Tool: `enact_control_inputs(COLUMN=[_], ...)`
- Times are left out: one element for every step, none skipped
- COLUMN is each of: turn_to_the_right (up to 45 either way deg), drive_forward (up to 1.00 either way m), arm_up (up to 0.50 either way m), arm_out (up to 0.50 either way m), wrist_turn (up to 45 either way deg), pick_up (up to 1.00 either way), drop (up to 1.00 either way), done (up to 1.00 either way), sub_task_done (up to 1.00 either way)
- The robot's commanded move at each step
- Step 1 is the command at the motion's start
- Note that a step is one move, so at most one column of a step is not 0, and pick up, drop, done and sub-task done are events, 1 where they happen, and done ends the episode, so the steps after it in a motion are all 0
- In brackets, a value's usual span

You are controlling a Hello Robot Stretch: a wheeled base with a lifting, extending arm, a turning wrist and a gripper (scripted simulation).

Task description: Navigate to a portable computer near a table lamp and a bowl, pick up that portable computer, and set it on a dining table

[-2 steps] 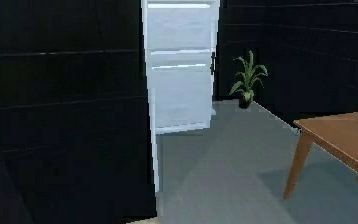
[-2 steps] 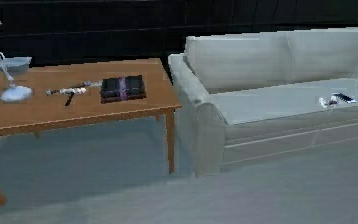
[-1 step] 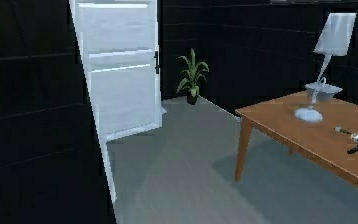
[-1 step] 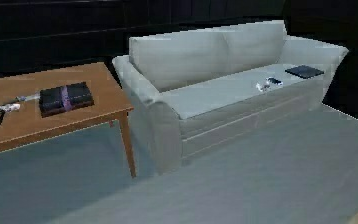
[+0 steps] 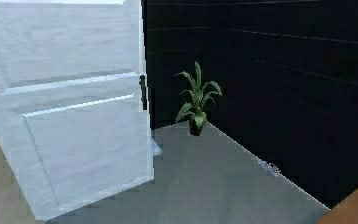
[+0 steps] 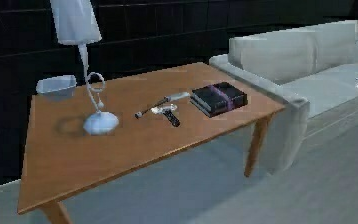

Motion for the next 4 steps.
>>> enact_control_inputs(turn_to_the_right=[0.0, -18.0, -3.0, 0.0], drive_forward=[0.5, 0.0, 0.0, 0.15], arm_up=[0.0, 0.0, 0.0, 0.0], arm_out=[0.0, 0.0, 0.0, 0.0], wrist_turn=[0.0, 0.0, 0.0, 0.0], pick_up=[0.0, 0.0, 0.0, 0.0], drop=[0.0, 0.0, 0.0, 0.0], done=[0.0, 0.0, 0.0, 0.0], sub_task_done=[0.0, 0.0, 0.0, 0.0])
